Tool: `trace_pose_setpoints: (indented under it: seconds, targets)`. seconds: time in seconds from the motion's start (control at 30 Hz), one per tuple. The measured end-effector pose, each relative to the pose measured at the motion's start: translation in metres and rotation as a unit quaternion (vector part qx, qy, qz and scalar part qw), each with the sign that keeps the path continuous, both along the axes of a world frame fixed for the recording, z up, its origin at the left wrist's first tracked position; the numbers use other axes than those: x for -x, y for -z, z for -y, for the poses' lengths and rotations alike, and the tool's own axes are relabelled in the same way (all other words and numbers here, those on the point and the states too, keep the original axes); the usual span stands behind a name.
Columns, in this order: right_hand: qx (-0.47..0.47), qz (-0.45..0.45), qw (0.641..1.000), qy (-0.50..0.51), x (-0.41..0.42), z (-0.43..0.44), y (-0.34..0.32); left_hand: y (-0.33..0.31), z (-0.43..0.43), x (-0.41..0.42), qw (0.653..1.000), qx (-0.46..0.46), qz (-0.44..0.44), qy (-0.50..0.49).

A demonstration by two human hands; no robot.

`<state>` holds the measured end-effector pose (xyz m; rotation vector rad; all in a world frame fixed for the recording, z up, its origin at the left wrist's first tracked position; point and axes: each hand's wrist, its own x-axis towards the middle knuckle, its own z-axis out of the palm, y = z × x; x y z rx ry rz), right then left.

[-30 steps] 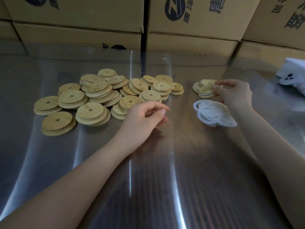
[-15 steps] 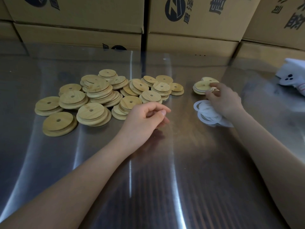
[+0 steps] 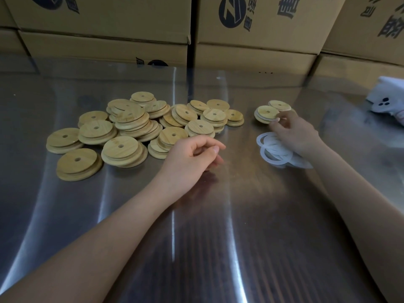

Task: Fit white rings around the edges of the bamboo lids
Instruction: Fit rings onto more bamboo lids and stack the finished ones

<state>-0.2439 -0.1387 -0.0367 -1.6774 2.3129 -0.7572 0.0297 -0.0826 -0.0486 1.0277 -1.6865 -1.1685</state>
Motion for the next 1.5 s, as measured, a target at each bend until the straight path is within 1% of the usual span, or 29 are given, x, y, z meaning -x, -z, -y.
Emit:
trace_pose_setpoints:
  seconds: [0.07, 0.13, 0.2, 0.4, 0.63, 0.87, 1.0, 1.1, 1.17, 1.23, 1.3, 1.37, 1.43, 1.5]
  targets:
    - [-0.022, 0.016, 0.999, -0.024, 0.002, -0.003, -0.004, 0.0, 0.0, 0.0, 1.0, 0.0, -0.001, -0.001]
    - [-0.057, 0.01, 0.997, -0.053, 0.003, -0.008, -0.009, 0.0, 0.0, 0.0, 1.0, -0.002, -0.002, 0.001]
    - [-0.073, 0.003, 0.994, -0.079, 0.004, -0.012, -0.011, 0.0, 0.0, 0.0, 1.0, -0.007, -0.006, 0.002]
    - [-0.051, -0.011, 0.992, -0.117, 0.002, -0.016, -0.012, 0.001, 0.001, 0.0, 1.0, -0.007, -0.003, 0.001]
    - [0.008, 0.035, 0.988, -0.152, -0.001, -0.019, -0.015, -0.001, 0.0, 0.0, 1.0, -0.012, -0.003, -0.001]
    - [-0.027, 0.079, 0.964, -0.251, -0.013, -0.022, -0.013, 0.0, 0.0, 0.0, 1.0, -0.007, 0.005, -0.002]
    - [0.005, 0.094, 0.958, -0.27, -0.018, -0.024, -0.008, -0.002, -0.002, 0.0, 1.0, 0.018, 0.014, -0.015]
    - [0.048, 0.091, 0.958, -0.269, -0.02, -0.025, -0.011, -0.004, -0.003, -0.001, 0.988, 0.11, 0.08, -0.073]
    - [0.071, 0.098, 0.955, -0.271, -0.023, -0.027, -0.014, -0.006, -0.003, -0.004, 0.966, 0.178, 0.127, -0.14]
    - [0.092, 0.128, 0.95, -0.268, -0.028, -0.029, -0.016, -0.007, 0.001, -0.008, 0.932, 0.23, 0.188, -0.209]
    - [0.112, 0.154, 0.945, -0.265, -0.032, -0.031, -0.018, -0.005, 0.007, -0.013, 0.899, 0.234, 0.265, -0.258]
    - [0.124, 0.174, 0.942, -0.258, -0.036, -0.034, -0.02, -0.002, 0.012, -0.017, 0.875, 0.205, 0.337, -0.279]
    - [0.136, 0.198, 0.938, -0.25, -0.039, -0.036, -0.021, 0.0, 0.013, -0.018, 0.861, 0.17, 0.389, -0.28]
    - [0.148, 0.227, 0.931, -0.243, -0.044, -0.037, -0.022, 0.001, 0.015, -0.017, 0.851, 0.155, 0.421, -0.275]
